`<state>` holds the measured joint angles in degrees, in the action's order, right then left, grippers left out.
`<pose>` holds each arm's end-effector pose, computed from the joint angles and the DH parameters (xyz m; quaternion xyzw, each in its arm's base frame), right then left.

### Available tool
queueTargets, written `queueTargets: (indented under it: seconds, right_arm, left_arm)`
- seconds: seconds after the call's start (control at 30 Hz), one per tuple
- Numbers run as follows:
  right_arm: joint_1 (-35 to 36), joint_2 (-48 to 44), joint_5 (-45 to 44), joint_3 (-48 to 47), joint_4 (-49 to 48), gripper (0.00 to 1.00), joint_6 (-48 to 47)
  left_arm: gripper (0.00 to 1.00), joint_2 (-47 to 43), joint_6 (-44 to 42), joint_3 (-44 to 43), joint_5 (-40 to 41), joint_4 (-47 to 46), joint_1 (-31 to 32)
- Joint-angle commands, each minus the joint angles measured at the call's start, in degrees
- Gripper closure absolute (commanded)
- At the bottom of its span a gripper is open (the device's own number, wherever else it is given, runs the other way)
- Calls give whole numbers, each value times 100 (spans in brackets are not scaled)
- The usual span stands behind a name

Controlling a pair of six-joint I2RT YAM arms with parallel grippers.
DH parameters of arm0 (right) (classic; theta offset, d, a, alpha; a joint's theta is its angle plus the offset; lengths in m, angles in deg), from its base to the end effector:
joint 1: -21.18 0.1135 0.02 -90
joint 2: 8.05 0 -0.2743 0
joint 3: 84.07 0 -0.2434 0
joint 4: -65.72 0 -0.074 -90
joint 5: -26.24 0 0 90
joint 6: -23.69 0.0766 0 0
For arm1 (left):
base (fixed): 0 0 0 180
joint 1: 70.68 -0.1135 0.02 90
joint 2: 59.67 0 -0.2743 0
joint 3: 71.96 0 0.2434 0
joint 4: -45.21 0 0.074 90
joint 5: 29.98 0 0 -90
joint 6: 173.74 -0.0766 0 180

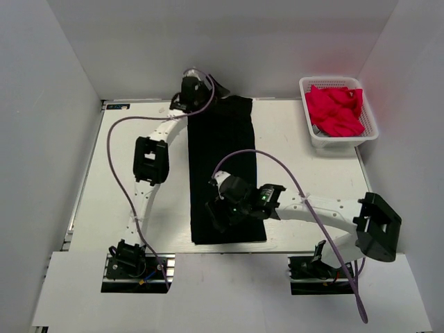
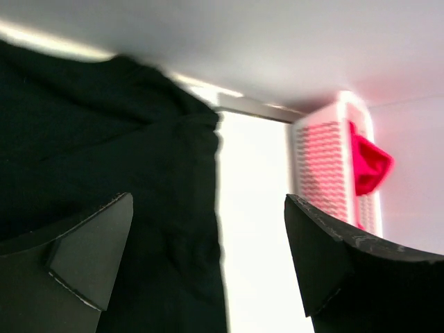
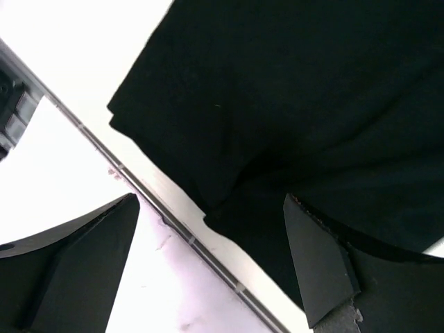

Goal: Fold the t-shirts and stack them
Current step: Rotate the tshirt 90 degrees

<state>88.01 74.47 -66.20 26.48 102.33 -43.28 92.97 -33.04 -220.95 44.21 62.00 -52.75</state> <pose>0.1284 0.2918 0.2157 -0.3432 0.8735 0.2292 0.2581 0.6072 -0.2184 0.1725 -0.1542 0.8026 -0.4118 0.4030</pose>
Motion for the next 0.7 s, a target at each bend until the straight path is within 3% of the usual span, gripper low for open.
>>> queueTargets:
  seconds: [0.0, 0.1, 0.17, 0.2, 0.23, 0.3, 0.33, 0.37, 0.43, 0.47, 0.67]
  right_arm:
    - [6, -315, -652, -2, 744, 10, 474]
    - [-12, -858, -1064, 402, 727, 10, 1088]
    - [-65, -1192, -1372, 796, 701, 10, 1405]
    - [-126, -1447, -1574, 981, 692, 10, 1641]
    - [-144, -1554, -1645, 1070, 692, 10, 1792]
    - [-205, -1991, -1803, 1369, 796, 10, 2029]
    - [-240, -2107, -1830, 1430, 823, 10, 2100]
    - [-240, -2335, -1839, 1692, 815, 10, 2196]
    - [-267, -2679, -1839, 1835, 815, 10, 2276]
    - [-302, -2976, -1822, 2018, 832, 10, 2285]
    - [-320, -3418, -1550, 2441, 886, 10, 2268]
  left_arm:
    - [0, -1709, -736, 41, -141, 842, -44]
    - [0, -2719, -1026, 900, -273, 1486, -44]
    - [0, -3430, -1272, 2409, -351, 1620, -44]
    - [0, -4269, -1273, 3067, -352, 1507, 8]
    - [0, -4704, -1221, 4457, -352, 1105, 78]
    - [0, -5548, -1081, 5766, -283, 768, 157]
    - [0, -5952, -966, 6903, -282, 506, 280]
    - [0, -6739, -878, 7428, -195, 434, 342]
    - [0, -7473, -614, 8796, -167, 224, 613]
    - [0, -8051, -614, 9109, -168, 318, 684]
    - [0, -9417, -386, 10175, -853, 2090, 1167]
